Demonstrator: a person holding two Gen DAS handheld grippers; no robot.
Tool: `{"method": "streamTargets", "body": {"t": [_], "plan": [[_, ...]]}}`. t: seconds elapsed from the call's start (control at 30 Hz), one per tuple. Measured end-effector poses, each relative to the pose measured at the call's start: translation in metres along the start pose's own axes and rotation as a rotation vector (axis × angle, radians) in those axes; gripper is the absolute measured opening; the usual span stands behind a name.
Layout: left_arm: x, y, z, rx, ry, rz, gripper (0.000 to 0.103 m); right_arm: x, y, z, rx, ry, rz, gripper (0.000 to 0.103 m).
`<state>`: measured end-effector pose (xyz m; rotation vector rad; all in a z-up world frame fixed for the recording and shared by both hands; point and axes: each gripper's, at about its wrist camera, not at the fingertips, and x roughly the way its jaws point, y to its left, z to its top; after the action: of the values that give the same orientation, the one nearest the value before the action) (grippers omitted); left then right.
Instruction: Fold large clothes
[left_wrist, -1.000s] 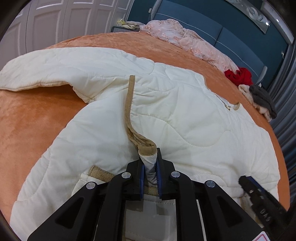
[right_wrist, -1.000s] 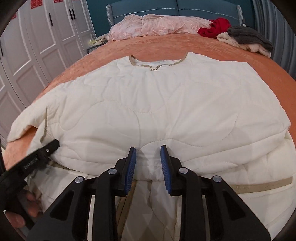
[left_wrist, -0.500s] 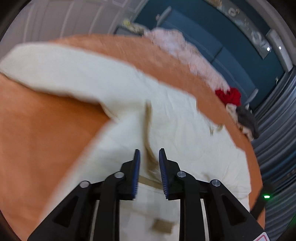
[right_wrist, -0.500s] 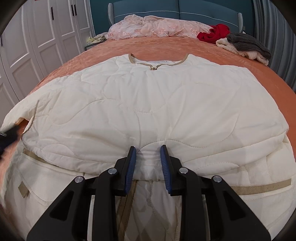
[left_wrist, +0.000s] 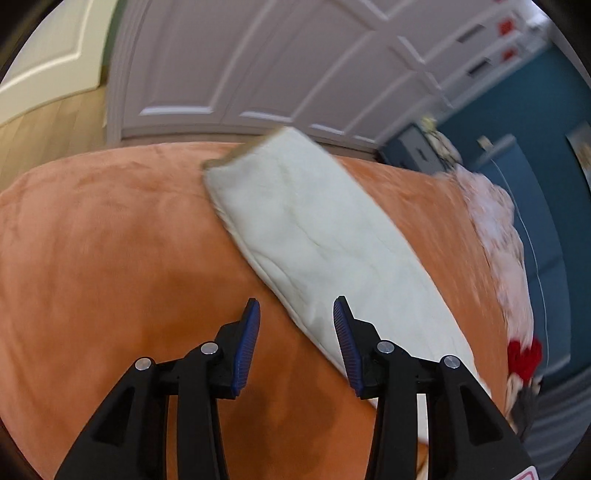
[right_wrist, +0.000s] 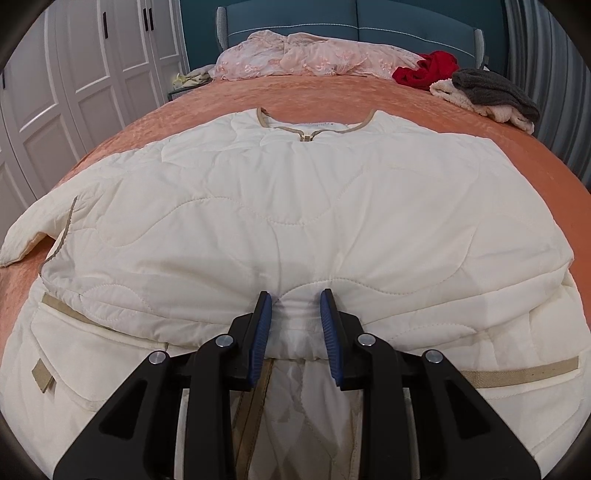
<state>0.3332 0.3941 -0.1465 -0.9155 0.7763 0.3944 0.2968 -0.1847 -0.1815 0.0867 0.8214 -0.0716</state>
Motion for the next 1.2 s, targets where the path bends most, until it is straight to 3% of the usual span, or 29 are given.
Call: {"method": "streamTargets", "body": {"t": [0.17, 0.23, 0.37, 0.5, 0.6, 0.77, 0.93, 1.07, 1.2], "plan": [[0.020, 0.000, 0.013, -0.065, -0.013, -0.051, 0.030, 0.000, 0.004, 0.000, -0.013, -0.004, -0.019, 0.026], [0.026, -0.009, 0.018, -0.028, 0.011, -0.048, 0.005, 0.000, 0.004, 0.000, -0.016, -0.005, -0.022, 0.026], [0.008, -0.040, 0.019, 0.084, -0.032, -0.076, 0.003, 0.000, 0.005, 0.000, -0.016, -0.005, -0.021, 0.026], [-0.035, -0.108, 0.007, 0.271, -0.103, -0.151, 0.003, 0.000, 0.004, 0.000, -0.010, -0.008, -0.015, 0.026], [-0.074, -0.177, -0.020, 0.416, -0.127, -0.249, 0.003, -0.001, 0.003, 0.001, -0.008, -0.008, -0.012, 0.026], [-0.142, -0.293, -0.107, 0.657, -0.106, -0.450, 0.003, -0.026, -0.002, 0.006, 0.030, -0.045, 0.012, 0.027], [-0.167, -0.369, -0.233, 0.842, 0.034, -0.595, 0.003, -0.071, -0.037, -0.011, 0.155, -0.086, 0.062, 0.027], [-0.140, -0.396, -0.325, 0.909, 0.167, -0.569, 0.006, -0.092, -0.068, -0.027, 0.196, -0.084, 0.061, 0.030], [-0.093, -0.390, -0.406, 0.902, 0.324, -0.496, 0.020, -0.102, -0.097, -0.040, 0.236, -0.066, 0.049, 0.035]]}}
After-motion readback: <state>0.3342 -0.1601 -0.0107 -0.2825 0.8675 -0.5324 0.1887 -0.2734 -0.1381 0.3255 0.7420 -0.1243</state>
